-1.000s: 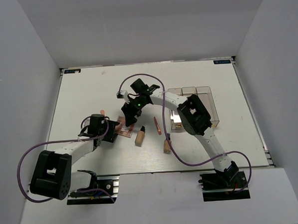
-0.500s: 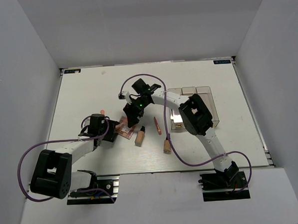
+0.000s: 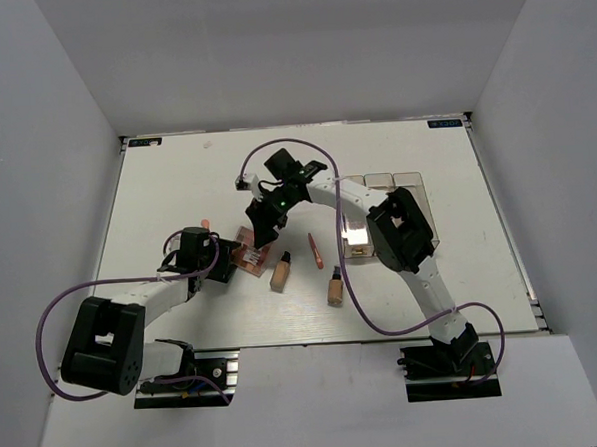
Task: Organize the makeup
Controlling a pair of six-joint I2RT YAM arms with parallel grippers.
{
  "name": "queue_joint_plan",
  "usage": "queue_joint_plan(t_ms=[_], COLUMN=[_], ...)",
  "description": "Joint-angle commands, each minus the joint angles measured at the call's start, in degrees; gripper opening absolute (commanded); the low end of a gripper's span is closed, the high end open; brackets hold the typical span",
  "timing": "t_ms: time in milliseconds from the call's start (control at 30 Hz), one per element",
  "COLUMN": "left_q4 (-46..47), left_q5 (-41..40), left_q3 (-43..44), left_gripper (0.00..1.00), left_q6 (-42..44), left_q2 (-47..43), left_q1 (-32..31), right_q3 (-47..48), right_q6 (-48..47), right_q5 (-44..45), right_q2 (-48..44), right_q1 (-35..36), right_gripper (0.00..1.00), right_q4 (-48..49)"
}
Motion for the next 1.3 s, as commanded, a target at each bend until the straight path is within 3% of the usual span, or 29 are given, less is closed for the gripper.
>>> queue_joint_plan(t_ms=[0,600,1267], left_q4=[-1.11,-0.76,5.13], left_q5=[0.42,0.51,-1.77], left_q3=[-1.55,-2.35,-5.33], left_gripper=[0.7,0.7,0.82], left_q6=[1.21,1.39,0.86], left_q2=[1.43,1.08,-1.64], left_q1=[0.0,0.0,0.0], right_q3=[-0.87,-2.01,-2.01], right_q6=[0.04,-0.22,-0.4], right_q5=[-5.09,-6.58,-6.76], right_q2=[-3.2,-4.16,-4.08], right_q1=[1.98,2.16,1.98], right_gripper=[0.71,0.65,0.62], right_q4=[-0.68,-0.94,-1.03])
